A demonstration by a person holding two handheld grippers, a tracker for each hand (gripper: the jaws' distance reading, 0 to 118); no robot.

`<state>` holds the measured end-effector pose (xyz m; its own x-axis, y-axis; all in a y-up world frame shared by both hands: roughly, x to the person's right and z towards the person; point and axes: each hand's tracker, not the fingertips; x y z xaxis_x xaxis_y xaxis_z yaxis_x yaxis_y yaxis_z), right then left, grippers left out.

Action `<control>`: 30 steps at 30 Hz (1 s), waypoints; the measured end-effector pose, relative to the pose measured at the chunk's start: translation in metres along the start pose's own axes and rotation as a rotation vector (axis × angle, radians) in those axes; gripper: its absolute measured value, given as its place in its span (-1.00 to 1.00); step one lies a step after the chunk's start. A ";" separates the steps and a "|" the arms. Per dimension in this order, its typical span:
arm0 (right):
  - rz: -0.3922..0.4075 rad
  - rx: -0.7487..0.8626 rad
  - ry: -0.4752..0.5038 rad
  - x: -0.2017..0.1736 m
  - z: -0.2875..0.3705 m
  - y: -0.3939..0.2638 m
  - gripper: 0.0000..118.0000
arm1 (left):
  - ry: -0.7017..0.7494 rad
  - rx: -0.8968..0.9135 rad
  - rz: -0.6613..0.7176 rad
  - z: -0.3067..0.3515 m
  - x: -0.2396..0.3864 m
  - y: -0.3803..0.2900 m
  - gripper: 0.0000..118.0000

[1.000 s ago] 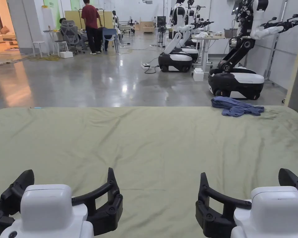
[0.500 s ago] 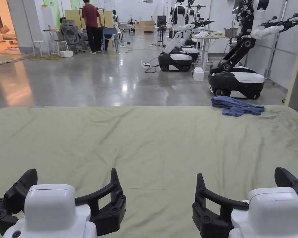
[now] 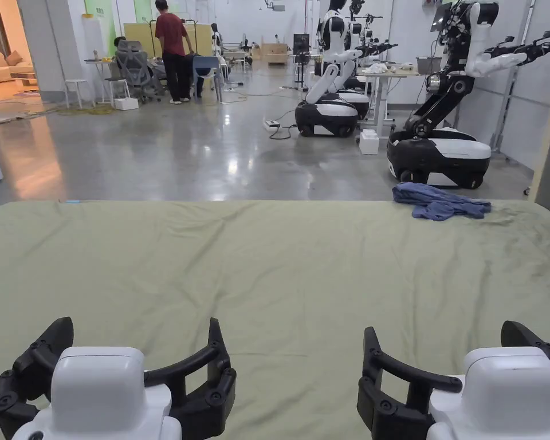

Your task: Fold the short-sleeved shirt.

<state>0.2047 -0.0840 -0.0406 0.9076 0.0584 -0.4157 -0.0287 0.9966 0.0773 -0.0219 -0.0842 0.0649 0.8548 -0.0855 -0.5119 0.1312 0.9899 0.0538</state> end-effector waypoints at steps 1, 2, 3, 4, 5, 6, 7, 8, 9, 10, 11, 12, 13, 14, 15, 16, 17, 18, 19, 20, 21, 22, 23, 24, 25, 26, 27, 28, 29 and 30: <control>-0.023 -0.015 0.009 0.001 -0.001 0.000 1.00 | -0.001 -0.003 0.001 0.000 0.000 0.000 1.00; -0.045 -0.048 0.029 0.003 -0.003 0.001 1.00 | -0.003 -0.005 0.001 0.000 0.000 0.000 1.00; -0.066 -0.088 0.039 0.004 -0.006 0.002 1.00 | -0.004 -0.007 0.000 0.000 0.000 0.000 1.00; -0.084 -0.127 0.049 0.006 -0.009 0.003 1.00 | -0.003 -0.009 -0.002 0.000 0.000 0.000 1.00; -0.087 -0.146 0.047 0.006 -0.010 0.003 1.00 | -0.004 -0.011 -0.003 -0.001 0.000 0.000 1.00; -0.086 -0.158 0.044 0.006 -0.012 0.003 1.00 | -0.004 -0.014 -0.005 -0.001 0.000 0.000 1.00; -0.076 -0.192 0.000 0.004 -0.013 0.004 1.00 | -0.005 -0.017 -0.007 -0.001 0.000 0.001 1.00; -0.058 -0.219 -0.052 0.000 -0.014 0.005 1.00 | -0.004 -0.018 -0.006 -0.001 0.000 0.001 1.00; -0.047 -0.245 -0.093 -0.003 -0.014 0.007 1.00 | -0.004 -0.019 -0.004 -0.001 0.000 0.002 1.00; -0.038 -0.261 -0.102 -0.005 -0.014 0.009 1.00 | -0.006 -0.019 -0.001 -0.001 -0.001 0.002 1.00; -0.026 -0.270 -0.105 -0.007 -0.015 0.010 1.00 | -0.008 -0.020 0.002 -0.001 -0.001 0.003 1.00; -0.008 -0.281 -0.117 -0.010 -0.015 0.011 1.00 | -0.010 -0.021 0.004 -0.001 -0.001 0.003 1.00; 0.003 -0.282 -0.124 -0.011 -0.014 0.011 1.00 | -0.011 -0.022 0.005 -0.001 -0.001 0.004 1.00; -0.003 -0.276 -0.119 -0.011 -0.014 0.010 1.00 | -0.011 -0.021 0.005 -0.001 -0.001 0.004 1.00; -0.020 -0.270 -0.112 -0.010 -0.014 0.010 1.00 | -0.010 -0.020 0.004 -0.001 0.000 0.004 1.00; -0.056 -0.266 -0.087 -0.009 -0.013 0.010 1.00 | -0.010 -0.019 0.004 -0.001 0.000 0.005 1.00; -0.089 -0.268 -0.069 -0.007 -0.013 0.010 1.00 | -0.011 -0.019 0.004 -0.001 0.000 0.005 1.00; -0.103 -0.275 -0.059 -0.005 -0.014 0.011 1.00 | -0.012 -0.019 0.003 -0.001 0.000 0.005 1.00; -0.107 -0.280 -0.053 -0.004 -0.014 0.011 1.00 | -0.012 -0.020 0.001 -0.001 0.000 0.005 1.00; -0.109 -0.282 -0.049 -0.002 -0.014 0.012 1.00 | -0.013 -0.021 -0.002 -0.001 0.000 0.005 1.00; -0.109 -0.281 -0.051 -0.002 -0.014 0.012 1.00 | -0.014 -0.023 -0.004 -0.001 0.000 0.005 1.00; -0.108 -0.276 -0.053 -0.003 -0.014 0.012 1.00 | -0.014 -0.024 -0.007 -0.001 0.000 0.005 1.00; -0.100 -0.273 -0.057 -0.003 -0.014 0.012 1.00 | -0.014 -0.025 -0.007 -0.001 0.001 0.005 1.00; -0.099 -0.273 -0.062 -0.002 -0.014 0.013 1.00 | -0.014 -0.025 -0.007 -0.001 0.001 0.005 1.00; -0.106 -0.265 -0.070 -0.002 -0.014 0.013 1.00 | -0.016 -0.026 -0.005 -0.001 0.001 0.005 1.00; -0.110 -0.257 -0.074 -0.001 -0.014 0.013 1.00 | -0.017 -0.026 -0.003 -0.001 0.001 0.005 1.00; -0.109 -0.258 -0.070 0.000 -0.013 0.014 1.00 | -0.019 -0.025 -0.001 -0.001 0.001 0.005 1.00; -0.101 -0.259 -0.072 -0.001 -0.013 0.015 1.00 | -0.020 -0.025 -0.001 -0.001 0.002 0.006 1.00; -0.091 -0.261 -0.079 -0.002 -0.014 0.015 1.00 | -0.020 -0.025 -0.003 -0.002 0.002 0.006 1.00; -0.082 -0.261 -0.089 -0.003 -0.014 0.014 1.00 | -0.021 -0.025 -0.006 -0.002 0.002 0.006 1.00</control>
